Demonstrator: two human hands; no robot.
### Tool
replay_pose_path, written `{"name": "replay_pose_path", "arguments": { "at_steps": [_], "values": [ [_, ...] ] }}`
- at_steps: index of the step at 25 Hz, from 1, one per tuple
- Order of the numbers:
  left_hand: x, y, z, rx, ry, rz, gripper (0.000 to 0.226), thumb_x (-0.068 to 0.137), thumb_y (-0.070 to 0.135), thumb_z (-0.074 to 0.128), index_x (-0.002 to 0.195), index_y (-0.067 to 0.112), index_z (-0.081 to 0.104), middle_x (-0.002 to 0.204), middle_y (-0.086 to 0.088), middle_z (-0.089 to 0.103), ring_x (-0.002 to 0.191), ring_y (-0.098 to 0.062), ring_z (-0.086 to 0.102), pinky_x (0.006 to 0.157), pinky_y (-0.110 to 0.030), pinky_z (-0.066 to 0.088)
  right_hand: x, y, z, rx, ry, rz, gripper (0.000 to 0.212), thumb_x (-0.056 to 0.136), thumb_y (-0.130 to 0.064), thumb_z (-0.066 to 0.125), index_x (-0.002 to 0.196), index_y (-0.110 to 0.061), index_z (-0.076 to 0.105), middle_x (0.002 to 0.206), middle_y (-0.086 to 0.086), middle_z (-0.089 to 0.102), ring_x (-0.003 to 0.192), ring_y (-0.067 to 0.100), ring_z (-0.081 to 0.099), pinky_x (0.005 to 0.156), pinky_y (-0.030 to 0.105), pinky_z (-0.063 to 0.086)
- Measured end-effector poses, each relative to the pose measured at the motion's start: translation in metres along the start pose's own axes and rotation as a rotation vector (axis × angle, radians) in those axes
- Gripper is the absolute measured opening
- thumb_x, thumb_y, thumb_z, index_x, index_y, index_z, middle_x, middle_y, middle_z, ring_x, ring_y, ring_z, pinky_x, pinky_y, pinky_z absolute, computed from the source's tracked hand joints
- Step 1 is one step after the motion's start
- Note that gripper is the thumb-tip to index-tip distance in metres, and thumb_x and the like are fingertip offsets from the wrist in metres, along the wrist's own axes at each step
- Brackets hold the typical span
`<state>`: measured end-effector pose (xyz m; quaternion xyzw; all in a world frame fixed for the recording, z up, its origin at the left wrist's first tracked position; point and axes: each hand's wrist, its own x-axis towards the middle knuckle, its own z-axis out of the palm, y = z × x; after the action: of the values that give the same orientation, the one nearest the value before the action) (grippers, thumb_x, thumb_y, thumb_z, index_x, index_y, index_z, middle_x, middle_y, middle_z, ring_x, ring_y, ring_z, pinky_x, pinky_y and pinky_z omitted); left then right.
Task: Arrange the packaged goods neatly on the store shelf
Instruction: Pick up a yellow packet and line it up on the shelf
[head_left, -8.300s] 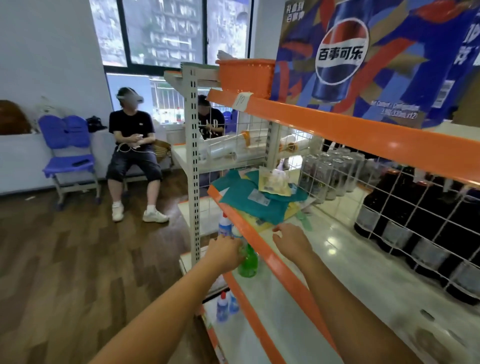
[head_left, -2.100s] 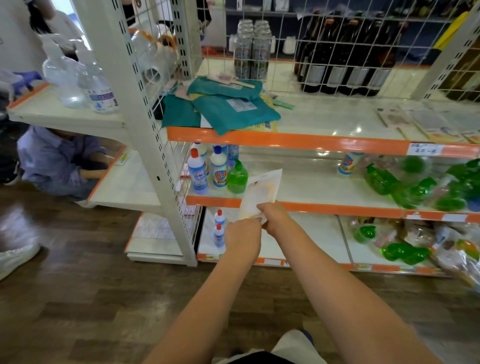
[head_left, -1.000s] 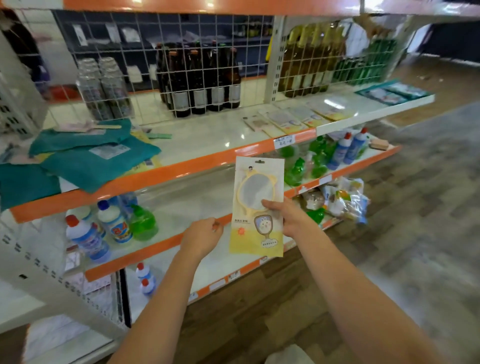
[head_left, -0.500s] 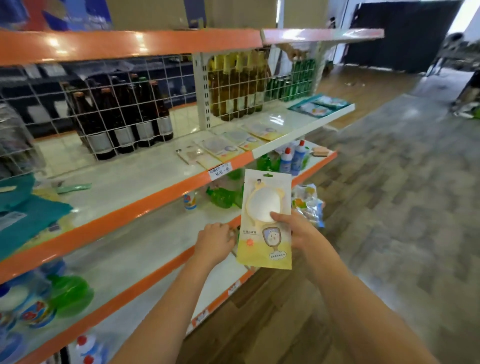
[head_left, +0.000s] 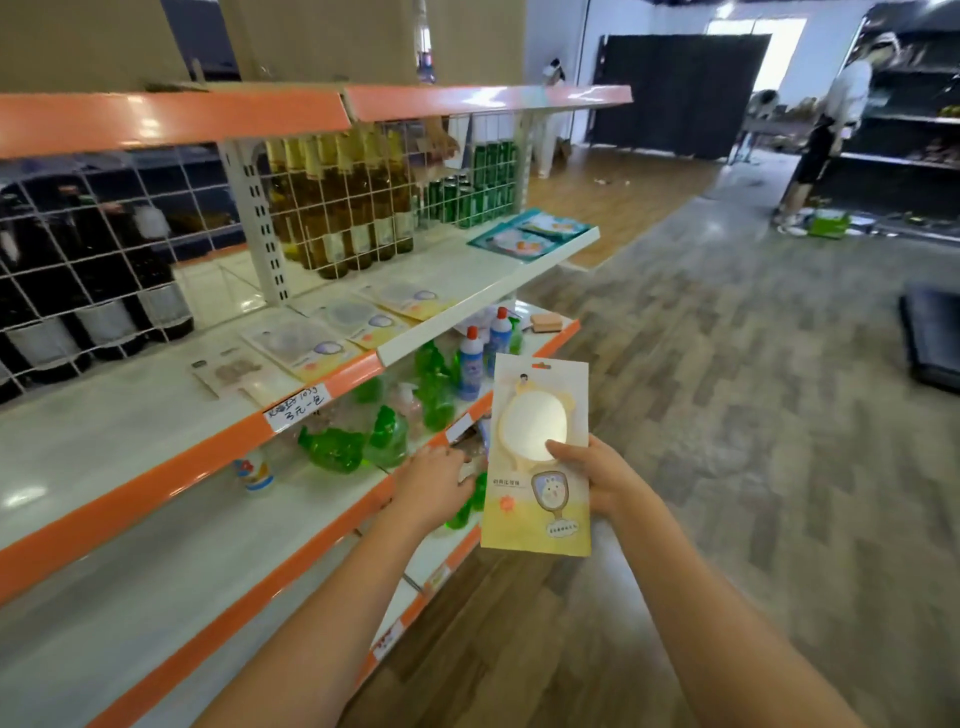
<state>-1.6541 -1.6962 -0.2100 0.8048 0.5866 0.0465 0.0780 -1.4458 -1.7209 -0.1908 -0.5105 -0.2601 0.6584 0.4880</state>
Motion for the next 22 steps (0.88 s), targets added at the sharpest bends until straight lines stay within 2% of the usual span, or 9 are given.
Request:
{"name": "replay_pose_path", "arguments": {
  "at_steps": [4, 7, 9, 14, 17, 22],
  "values": [
    [0.041, 0.029, 0.008, -0.008, -0.043, 0.105, 0.038, 0.095, 0.037, 0.043, 0.124, 0.015, 0.056, 0.12, -0.007, 0.057, 0.117, -0.026, 0.05, 0.09, -0.038, 0.042, 0.011, -0.013, -0.03, 0.032, 0.052, -0.013, 0.021, 0.09, 0.002, 0.055, 0.108, -0.008, 0.055, 0.098, 0.021, 0.064, 0.077, 0.036, 0.065, 0.055, 0.043, 0.059],
    [0.077, 0.042, 0.015, -0.009, -0.065, 0.146, 0.04, 0.094, 0.04, 0.042, 0.124, 0.017, 0.056, 0.123, -0.008, 0.058, 0.115, -0.028, 0.051, 0.091, -0.039, 0.046, 0.026, -0.025, -0.048, 0.03, 0.1, -0.036, 0.02, 0.09, 0.002, 0.055, 0.109, -0.007, 0.055, 0.098, 0.021, 0.065, 0.079, 0.035, 0.065, 0.059, 0.043, 0.058],
    [0.101, 0.051, 0.015, -0.035, -0.065, 0.156, 0.04, 0.093, 0.039, 0.041, 0.123, 0.017, 0.056, 0.123, -0.009, 0.058, 0.115, -0.028, 0.051, 0.089, -0.04, 0.046, 0.041, -0.036, -0.059, 0.03, 0.108, -0.054, 0.026, 0.09, 0.002, 0.054, 0.115, -0.005, 0.053, 0.101, 0.022, 0.064, 0.08, 0.035, 0.066, 0.061, 0.044, 0.059],
    [0.175, 0.062, -0.002, -0.067, -0.007, 0.185, 0.032, 0.094, 0.032, 0.043, 0.114, 0.011, 0.057, 0.12, -0.011, 0.058, 0.112, -0.029, 0.052, 0.083, -0.038, 0.044, 0.094, -0.084, -0.071, 0.019, 0.133, -0.098, 0.022, 0.09, 0.003, 0.055, 0.11, -0.006, 0.055, 0.1, 0.021, 0.065, 0.08, 0.035, 0.066, 0.062, 0.045, 0.059],
    [0.216, 0.06, -0.011, -0.114, 0.012, 0.186, 0.036, 0.095, 0.036, 0.042, 0.12, 0.016, 0.058, 0.121, -0.008, 0.061, 0.11, -0.027, 0.056, 0.084, -0.038, 0.047, 0.128, -0.107, -0.07, 0.008, 0.134, -0.127, 0.027, 0.089, 0.002, 0.057, 0.114, -0.007, 0.054, 0.104, 0.022, 0.064, 0.084, 0.037, 0.065, 0.066, 0.045, 0.059],
    [0.261, 0.053, -0.008, -0.198, 0.008, 0.191, 0.034, 0.096, 0.035, 0.039, 0.114, 0.018, 0.062, 0.114, -0.009, 0.064, 0.104, -0.026, 0.059, 0.083, -0.04, 0.051, 0.176, -0.12, -0.079, 0.02, 0.152, -0.124, 0.025, 0.088, 0.001, 0.059, 0.111, -0.007, 0.057, 0.103, 0.022, 0.065, 0.084, 0.037, 0.066, 0.069, 0.047, 0.058]
  ]
}}
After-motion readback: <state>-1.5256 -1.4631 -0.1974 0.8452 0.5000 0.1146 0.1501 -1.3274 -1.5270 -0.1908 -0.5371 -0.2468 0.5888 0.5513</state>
